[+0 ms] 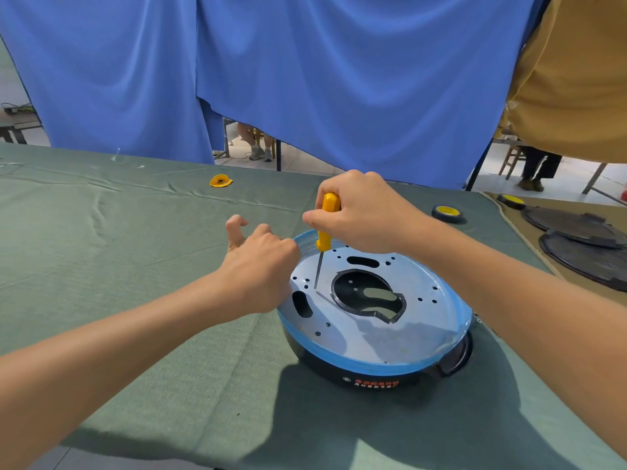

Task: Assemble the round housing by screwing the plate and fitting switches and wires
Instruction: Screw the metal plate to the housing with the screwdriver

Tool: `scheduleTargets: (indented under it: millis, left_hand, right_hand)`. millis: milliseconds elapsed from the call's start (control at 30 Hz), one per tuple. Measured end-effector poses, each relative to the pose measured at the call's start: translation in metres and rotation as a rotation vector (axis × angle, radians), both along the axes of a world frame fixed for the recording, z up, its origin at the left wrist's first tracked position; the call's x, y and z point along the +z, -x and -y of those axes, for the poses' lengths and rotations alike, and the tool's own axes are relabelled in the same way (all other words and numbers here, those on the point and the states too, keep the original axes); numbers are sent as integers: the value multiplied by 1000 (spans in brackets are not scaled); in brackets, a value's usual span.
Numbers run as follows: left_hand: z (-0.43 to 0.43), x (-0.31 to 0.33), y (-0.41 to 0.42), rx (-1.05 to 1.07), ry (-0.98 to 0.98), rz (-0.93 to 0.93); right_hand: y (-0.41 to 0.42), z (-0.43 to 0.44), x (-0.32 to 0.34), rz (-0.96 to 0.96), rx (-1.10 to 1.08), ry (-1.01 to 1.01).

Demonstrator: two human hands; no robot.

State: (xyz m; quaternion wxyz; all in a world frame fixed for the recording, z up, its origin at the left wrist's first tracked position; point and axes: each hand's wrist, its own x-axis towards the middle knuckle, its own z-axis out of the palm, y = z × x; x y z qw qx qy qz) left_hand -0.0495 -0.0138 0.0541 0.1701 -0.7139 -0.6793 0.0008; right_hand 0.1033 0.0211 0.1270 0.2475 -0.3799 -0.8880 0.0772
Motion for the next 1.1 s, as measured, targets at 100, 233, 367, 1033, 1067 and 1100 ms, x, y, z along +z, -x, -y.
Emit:
scheduleTargets:
  millis: [100,233,367,1033,1067,1100]
  left_hand:
    - [0,-2,1,19,0,80]
    - [0,-5,3,26,5,117]
    - [1,-2,6,-10,28,132]
    - [4,20,38,-159,321,612]
    - [4,17,40,-163,299,651]
    - [4,15,41,-155,289,701]
  right_hand:
    - [-1,0,-1,-25,11,1]
    - [-1,-2,-1,-66,15,6]
    - [3,-2,-1,-95,15,35]
    - [23,4,0,-6,83,26]
    - [24,4,1,-11,83,24]
    - [25,4,1,-12,82,20]
